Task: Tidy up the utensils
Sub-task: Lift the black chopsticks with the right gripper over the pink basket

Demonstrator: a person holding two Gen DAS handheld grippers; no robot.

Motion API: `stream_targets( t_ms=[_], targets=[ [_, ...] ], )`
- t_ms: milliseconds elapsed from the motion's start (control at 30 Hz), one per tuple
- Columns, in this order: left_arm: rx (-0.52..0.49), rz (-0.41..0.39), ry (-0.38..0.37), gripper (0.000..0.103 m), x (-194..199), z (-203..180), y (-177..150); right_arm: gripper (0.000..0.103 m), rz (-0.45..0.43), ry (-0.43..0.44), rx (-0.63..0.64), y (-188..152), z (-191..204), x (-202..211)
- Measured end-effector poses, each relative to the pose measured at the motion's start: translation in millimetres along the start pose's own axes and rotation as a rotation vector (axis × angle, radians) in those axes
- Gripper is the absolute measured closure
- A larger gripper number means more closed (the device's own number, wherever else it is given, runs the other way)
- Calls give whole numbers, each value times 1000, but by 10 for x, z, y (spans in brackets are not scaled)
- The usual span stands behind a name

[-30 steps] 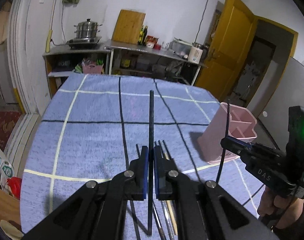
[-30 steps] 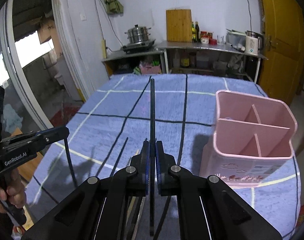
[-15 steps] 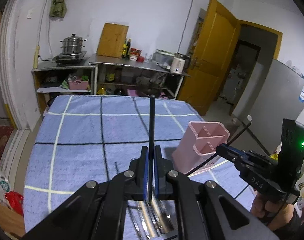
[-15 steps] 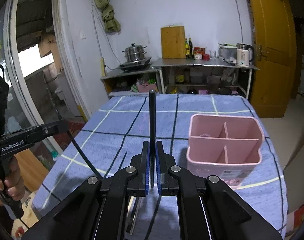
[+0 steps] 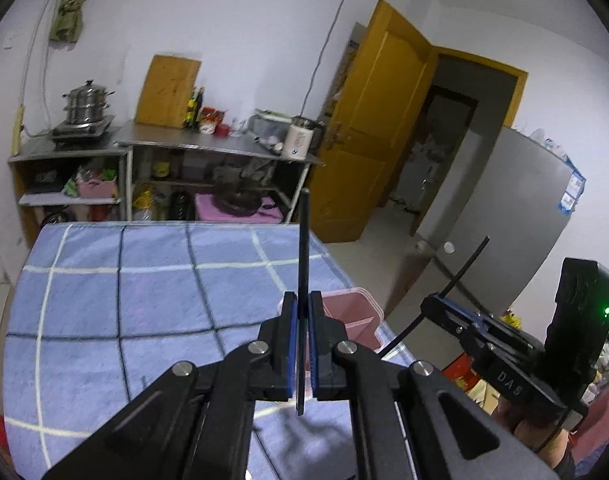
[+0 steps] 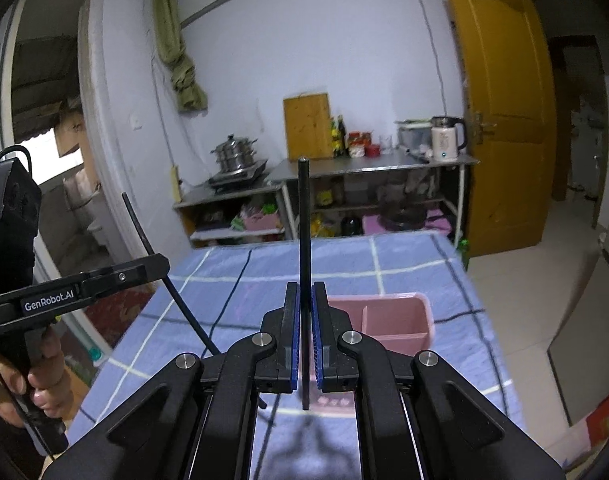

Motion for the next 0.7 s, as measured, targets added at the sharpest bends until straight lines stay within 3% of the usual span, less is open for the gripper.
stream_targets(
  t_ms=[300, 700],
  targets=[
    [-23, -8, -5, 98, -351, -158, 335, 98, -26, -13, -49, 228, -245, -225],
    [-10, 132, 15, 98, -1109, -4, 91, 98, 132, -1, -98, -113, -460, -1009]
  ],
)
Point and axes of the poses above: each gripper's, at about its wrist camera, not at the fingertips, and x roughly against the way its jaws point, z to its left, y to its top, the point moved 1 cm from there along -x, roughly the way its jaws point, and after that the axes turned 13 degrees about z, right-handed, at the moved point
